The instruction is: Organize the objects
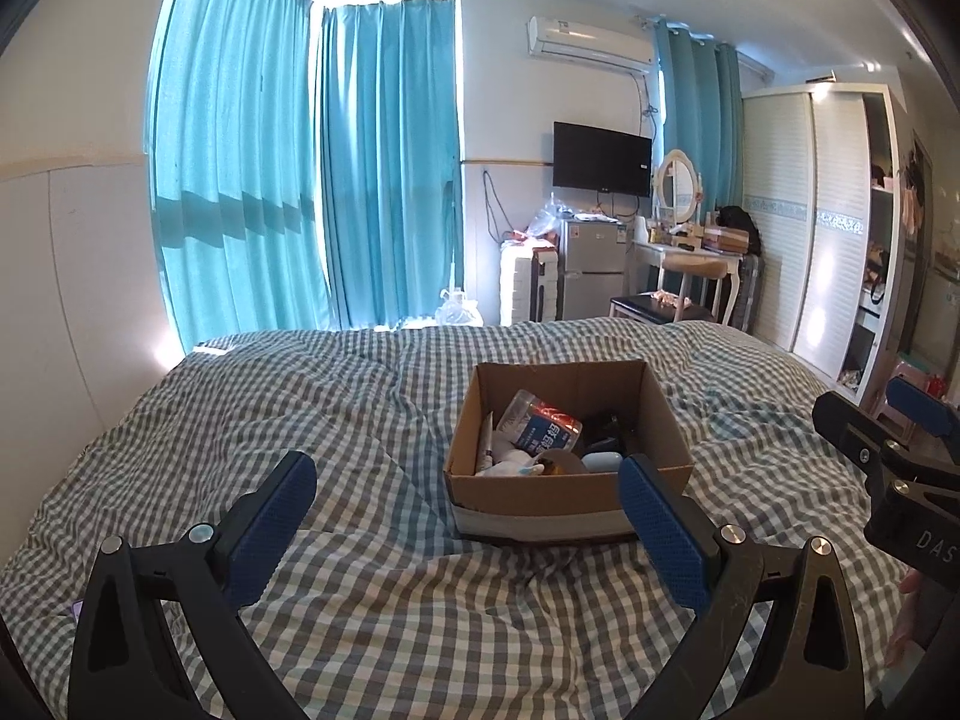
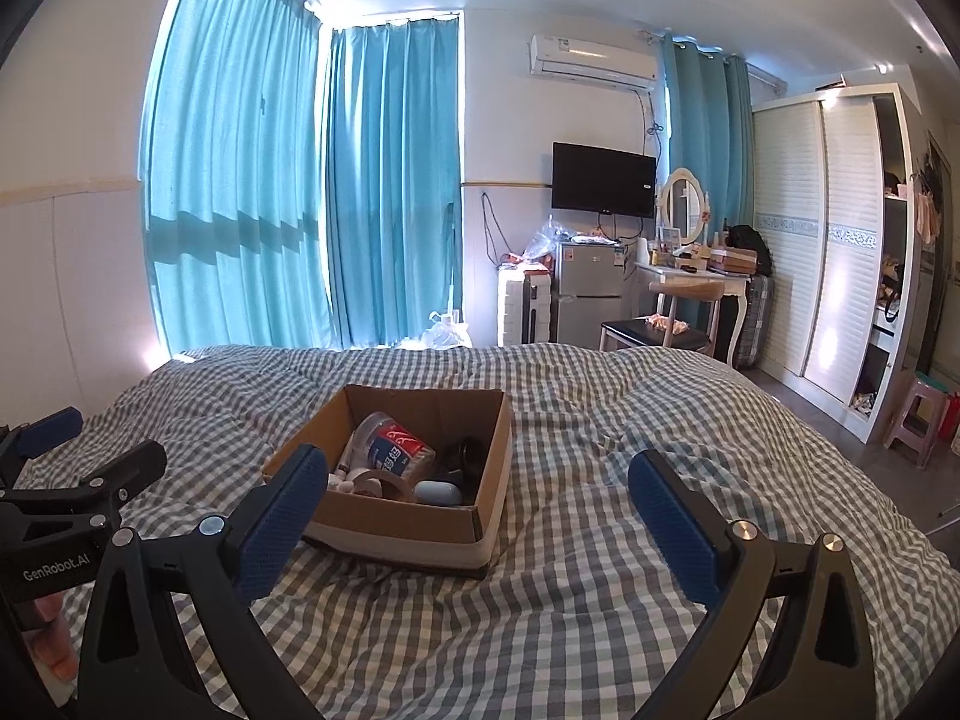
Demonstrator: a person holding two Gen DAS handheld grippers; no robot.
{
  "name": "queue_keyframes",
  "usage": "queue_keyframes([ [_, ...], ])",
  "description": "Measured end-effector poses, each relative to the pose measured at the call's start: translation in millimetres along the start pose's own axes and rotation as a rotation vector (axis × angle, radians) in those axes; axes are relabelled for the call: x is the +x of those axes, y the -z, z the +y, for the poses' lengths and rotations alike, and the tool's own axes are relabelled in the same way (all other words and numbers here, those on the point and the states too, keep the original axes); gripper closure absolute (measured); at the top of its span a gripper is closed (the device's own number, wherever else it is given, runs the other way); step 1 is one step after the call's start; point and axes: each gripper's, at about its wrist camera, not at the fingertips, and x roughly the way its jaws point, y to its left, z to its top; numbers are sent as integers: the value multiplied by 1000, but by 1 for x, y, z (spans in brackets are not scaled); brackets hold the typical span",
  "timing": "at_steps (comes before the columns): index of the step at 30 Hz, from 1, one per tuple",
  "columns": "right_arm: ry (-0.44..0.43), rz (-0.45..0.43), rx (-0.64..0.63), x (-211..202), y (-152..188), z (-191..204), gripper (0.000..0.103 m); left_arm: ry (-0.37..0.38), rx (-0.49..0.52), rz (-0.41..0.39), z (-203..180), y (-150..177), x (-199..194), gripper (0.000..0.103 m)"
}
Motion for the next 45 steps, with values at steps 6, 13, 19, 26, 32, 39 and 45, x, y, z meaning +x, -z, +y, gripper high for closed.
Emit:
queue_keyframes([
  [6, -4, -4, -13, -1, -1, 5, 2, 9, 9, 4, -2, -1, -1, 0],
  [13, -12, 10, -23, 2, 2, 10, 2, 19, -6, 16, 2, -1, 1, 0],
  [19, -14, 14, -29, 2, 3, 11, 2, 22, -11, 15, 4, -2, 0, 0],
  [26, -11, 22, -26, 4, 5, 11, 2, 22, -13, 21, 4, -2, 1, 0],
  [32, -10, 31, -22, 7, 9, 11, 2, 22, -12, 30, 3, -1, 3, 0],
  [39, -11, 32, -17, 7, 11, 11, 2, 29, -15, 36, 3, 0, 3, 0],
  [45, -12, 39, -14, 8, 13, 11, 2, 26, -13, 41, 4, 1, 4, 0],
])
